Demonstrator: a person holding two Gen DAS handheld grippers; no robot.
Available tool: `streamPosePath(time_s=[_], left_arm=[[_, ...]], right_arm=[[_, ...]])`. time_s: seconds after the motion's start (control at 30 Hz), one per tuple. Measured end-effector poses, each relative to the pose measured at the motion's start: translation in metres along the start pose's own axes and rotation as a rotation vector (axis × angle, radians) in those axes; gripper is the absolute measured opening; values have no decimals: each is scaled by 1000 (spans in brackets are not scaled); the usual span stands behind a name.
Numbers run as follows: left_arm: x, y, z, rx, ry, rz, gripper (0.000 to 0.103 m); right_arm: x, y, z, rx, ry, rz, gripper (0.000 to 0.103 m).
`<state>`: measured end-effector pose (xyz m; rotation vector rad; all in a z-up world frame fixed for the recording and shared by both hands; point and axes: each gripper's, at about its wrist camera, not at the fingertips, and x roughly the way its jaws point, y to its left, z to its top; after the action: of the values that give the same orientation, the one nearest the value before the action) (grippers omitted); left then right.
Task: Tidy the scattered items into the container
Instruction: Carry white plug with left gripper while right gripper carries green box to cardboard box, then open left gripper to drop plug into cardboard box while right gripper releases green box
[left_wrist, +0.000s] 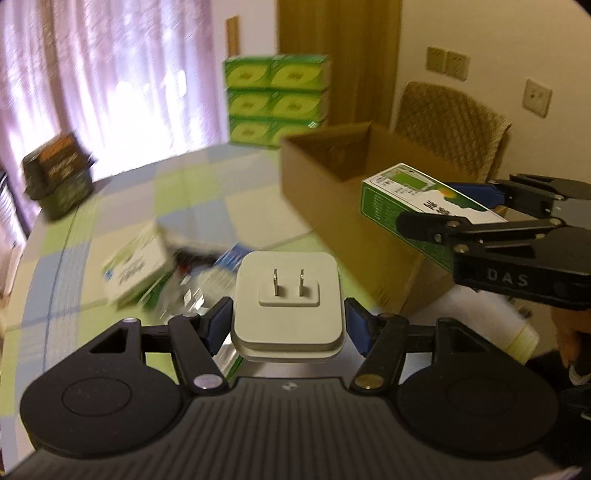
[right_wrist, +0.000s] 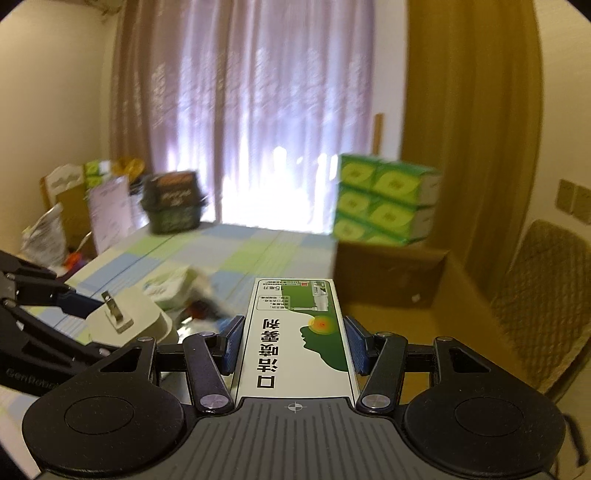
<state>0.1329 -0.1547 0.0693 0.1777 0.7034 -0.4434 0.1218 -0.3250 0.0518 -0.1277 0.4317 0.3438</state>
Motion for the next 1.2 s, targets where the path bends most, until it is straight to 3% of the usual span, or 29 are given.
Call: streamPosePath(time_s=[0.27, 0.57, 1.2], left_arm=[[39, -51, 54, 42, -28, -78, 60], [99, -89, 80, 44, -11, -152, 60], [144, -104, 79, 55, 26, -172, 60]], right_arm=[[13, -72, 12, 38, -10, -88, 58], [29, -129, -1, 107, 25, -135, 58], [61, -157, -19, 175, 54, -117, 58]])
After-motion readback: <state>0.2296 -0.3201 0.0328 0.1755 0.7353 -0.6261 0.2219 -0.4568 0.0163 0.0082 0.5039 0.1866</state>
